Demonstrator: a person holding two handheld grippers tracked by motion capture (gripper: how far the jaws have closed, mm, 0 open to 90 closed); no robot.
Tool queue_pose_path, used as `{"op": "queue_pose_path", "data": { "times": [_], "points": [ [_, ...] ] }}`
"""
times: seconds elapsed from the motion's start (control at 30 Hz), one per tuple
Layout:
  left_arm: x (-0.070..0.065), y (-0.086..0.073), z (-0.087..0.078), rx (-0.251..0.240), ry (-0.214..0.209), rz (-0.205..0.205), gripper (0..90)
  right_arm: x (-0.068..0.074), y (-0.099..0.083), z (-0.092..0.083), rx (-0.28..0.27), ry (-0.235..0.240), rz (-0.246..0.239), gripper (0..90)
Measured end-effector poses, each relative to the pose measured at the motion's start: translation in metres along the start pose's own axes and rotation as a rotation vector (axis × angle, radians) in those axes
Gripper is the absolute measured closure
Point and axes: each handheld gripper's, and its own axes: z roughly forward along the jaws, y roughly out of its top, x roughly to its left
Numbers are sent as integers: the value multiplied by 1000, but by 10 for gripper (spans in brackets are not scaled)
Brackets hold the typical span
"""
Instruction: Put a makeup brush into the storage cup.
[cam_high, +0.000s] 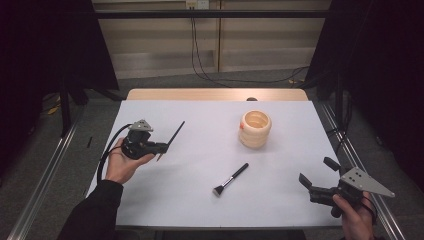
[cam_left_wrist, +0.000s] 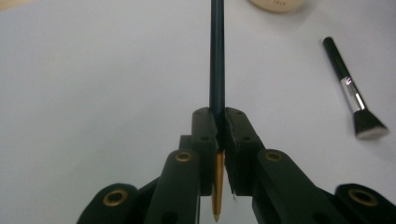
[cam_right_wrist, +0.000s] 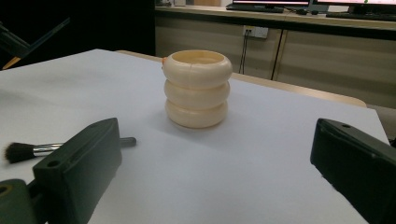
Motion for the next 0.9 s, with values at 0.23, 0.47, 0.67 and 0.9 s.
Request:
{"op": "queue_pose_path", "data": {
  "times": [0.23,0.47,0.67,0.9],
  "points": [
    [-13,1,-9,-69,3,25,834,0,0,0,1,0,2,17],
    [-13,0,-22,-210,-4,-4,834,0,0,0,-1,-6,3,18],
    [-21,-4,-26,-288,9,17,834,0,0,0,1,-3,4,18],
    [-27,-5,-31,-375,28,-15,834,0,0,0,2,-8,8,18]
  ]
}}
